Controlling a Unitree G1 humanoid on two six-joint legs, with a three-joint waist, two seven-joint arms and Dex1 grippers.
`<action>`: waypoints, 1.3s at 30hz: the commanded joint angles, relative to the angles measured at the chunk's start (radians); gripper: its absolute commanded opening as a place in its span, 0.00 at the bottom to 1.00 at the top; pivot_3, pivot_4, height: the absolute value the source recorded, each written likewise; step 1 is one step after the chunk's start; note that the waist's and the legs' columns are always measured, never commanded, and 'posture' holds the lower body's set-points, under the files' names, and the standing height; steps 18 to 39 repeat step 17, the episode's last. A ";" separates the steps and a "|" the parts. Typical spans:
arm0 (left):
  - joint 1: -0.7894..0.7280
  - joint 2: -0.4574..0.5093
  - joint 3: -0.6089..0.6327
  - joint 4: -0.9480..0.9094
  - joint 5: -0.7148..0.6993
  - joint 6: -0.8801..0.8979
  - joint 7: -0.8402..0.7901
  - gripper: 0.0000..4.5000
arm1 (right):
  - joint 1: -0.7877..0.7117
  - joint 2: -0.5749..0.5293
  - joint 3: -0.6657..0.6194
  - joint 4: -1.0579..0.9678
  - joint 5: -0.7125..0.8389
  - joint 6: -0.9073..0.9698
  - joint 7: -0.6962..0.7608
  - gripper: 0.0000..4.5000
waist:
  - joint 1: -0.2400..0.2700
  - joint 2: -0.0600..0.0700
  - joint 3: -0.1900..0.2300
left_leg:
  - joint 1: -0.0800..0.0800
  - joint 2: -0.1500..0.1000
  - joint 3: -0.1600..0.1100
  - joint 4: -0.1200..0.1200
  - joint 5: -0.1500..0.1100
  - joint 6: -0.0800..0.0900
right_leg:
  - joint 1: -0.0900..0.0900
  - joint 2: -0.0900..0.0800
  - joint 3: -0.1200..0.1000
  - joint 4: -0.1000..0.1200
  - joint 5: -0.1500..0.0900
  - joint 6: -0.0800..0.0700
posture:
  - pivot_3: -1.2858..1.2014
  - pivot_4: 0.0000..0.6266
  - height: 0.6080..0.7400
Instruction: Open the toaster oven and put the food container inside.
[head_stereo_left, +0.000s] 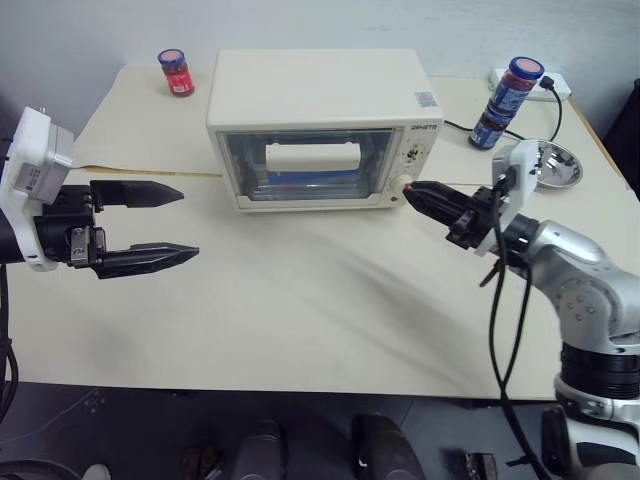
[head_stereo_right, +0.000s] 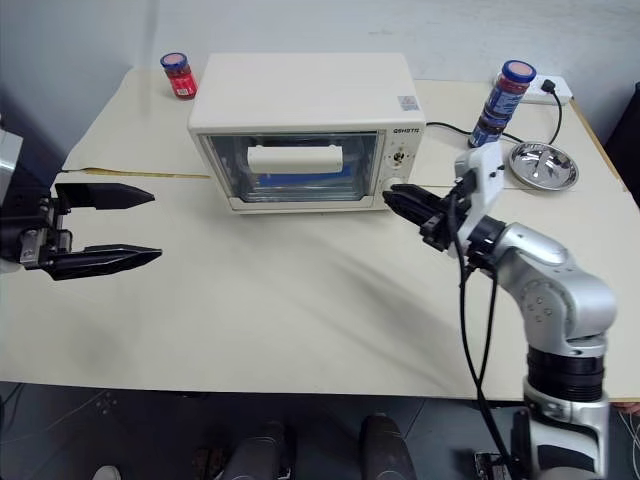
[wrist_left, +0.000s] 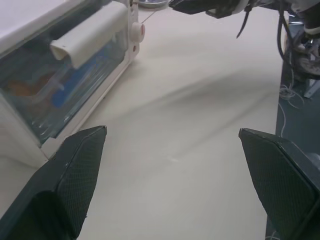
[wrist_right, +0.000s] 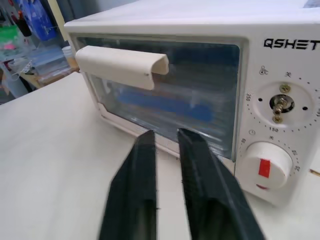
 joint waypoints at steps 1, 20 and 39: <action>0.000 0.005 0.019 0.022 0.025 -0.032 0.002 1.00 | 0.016 -0.134 -0.069 0.009 0.036 0.010 0.120 0.47 | 0.000 0.000 0.000 | 0.000 0.000 0.001 0.000 0.000 0.000 | 0.000 0.000 0.000 0.000 0.000 0.000 | 0.52 0.24 1.00; 0.015 0.044 0.038 0.105 0.098 -0.106 -0.048 1.00 | 0.018 -0.440 -0.098 0.131 0.042 -0.032 0.432 0.99 | -0.002 0.000 0.000 | 0.000 0.003 0.005 0.000 -0.001 0.001 | -0.001 0.000 0.001 -0.001 0.000 0.000 | 0.52 0.24 1.00; 0.015 0.044 0.038 0.105 0.098 -0.106 -0.048 1.00 | 0.018 -0.440 -0.098 0.131 0.042 -0.032 0.432 0.99 | -0.002 0.000 0.000 | 0.000 0.003 0.005 0.000 -0.001 0.001 | -0.001 0.000 0.001 -0.001 0.000 0.000 | 0.52 0.24 1.00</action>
